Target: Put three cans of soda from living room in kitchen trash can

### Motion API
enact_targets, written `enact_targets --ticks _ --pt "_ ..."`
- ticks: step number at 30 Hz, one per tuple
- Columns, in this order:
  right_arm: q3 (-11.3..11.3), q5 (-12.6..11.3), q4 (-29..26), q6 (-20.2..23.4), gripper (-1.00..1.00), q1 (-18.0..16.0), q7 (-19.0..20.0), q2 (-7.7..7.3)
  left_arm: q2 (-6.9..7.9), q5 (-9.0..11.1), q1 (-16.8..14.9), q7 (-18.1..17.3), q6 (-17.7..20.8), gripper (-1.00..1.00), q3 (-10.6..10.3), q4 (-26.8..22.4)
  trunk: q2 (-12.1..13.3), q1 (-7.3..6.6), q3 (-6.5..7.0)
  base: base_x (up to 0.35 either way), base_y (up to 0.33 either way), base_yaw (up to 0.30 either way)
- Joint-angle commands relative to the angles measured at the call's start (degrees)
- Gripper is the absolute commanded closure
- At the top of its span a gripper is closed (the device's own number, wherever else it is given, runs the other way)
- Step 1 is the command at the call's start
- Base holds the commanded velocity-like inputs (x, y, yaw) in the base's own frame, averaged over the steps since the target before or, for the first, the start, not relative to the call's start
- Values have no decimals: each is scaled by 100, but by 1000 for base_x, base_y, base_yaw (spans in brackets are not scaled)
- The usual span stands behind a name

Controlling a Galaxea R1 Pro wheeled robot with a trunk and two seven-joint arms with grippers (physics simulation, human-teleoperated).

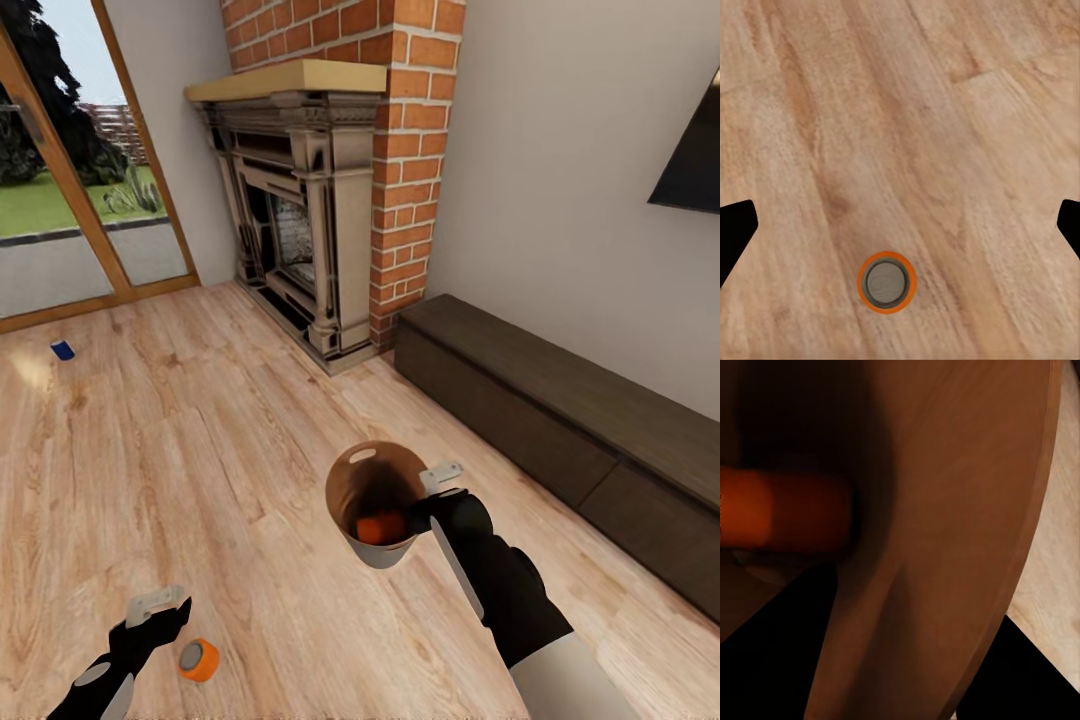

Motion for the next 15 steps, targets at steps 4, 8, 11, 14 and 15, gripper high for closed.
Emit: enact_targets --ticks 4,8,11,14,15 --pt "1 -28 -5 -4 100 -3 10 3 0 0 0 0 0 -100 0 0 -163 88 -108 0 0 0" --pt "2 -28 -5 -4 100 -3 10 4 0 0 0 0 0 -100 0 0 -323 176 -216 0 0 0" --pt "2 -28 -5 -4 100 -3 10 4 0 0 0 0 0 -100 0 0 -443 242 -297 0 0 0" --pt "2 -28 -4 -4 100 -3 10 4 0 0 0 0 0 -100 0 0 -443 242 -325 0 0 0" --pt "2 -28 -2 -4 100 -3 10 4 0 0 0 0 0 -100 0 0 -443 242 -334 0 0 0"
